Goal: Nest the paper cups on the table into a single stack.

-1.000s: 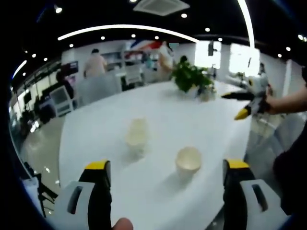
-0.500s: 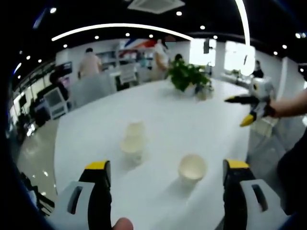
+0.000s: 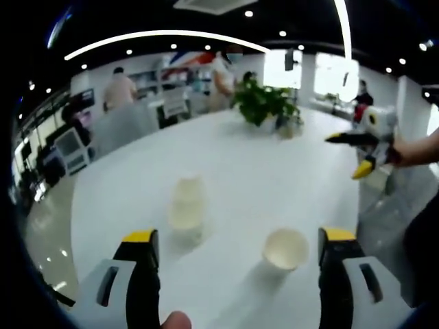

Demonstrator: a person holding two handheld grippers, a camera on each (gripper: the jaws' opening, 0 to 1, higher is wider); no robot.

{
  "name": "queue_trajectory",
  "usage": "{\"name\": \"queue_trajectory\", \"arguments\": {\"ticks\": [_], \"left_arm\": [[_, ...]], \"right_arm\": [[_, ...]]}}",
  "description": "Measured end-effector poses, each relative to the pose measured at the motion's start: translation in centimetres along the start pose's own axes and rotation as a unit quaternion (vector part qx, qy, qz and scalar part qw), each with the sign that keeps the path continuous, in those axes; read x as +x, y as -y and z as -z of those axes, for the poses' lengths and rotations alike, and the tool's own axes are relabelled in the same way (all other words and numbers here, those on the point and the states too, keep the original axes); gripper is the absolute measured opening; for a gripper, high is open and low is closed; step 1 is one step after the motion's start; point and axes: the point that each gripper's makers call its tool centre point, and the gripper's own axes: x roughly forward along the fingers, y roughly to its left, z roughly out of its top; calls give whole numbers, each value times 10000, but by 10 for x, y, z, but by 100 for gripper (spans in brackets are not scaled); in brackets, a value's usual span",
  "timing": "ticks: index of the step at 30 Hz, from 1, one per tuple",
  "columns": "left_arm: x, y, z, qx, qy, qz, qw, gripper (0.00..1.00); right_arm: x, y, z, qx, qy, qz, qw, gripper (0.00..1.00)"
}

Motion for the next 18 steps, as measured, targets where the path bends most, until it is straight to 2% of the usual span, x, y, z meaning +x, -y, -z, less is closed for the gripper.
{"name": "queue_trajectory", "arguments": {"ticks": [8, 18], "left_arm": [[19, -3, -1, 157, -146, 136, 9997, 95], [45, -8, 0, 419, -372, 294, 9980, 95]], "right_arm": [[1, 0, 3, 81, -18, 15, 10000, 99], [-2, -4, 23, 345, -141, 37, 9993, 99]]}}
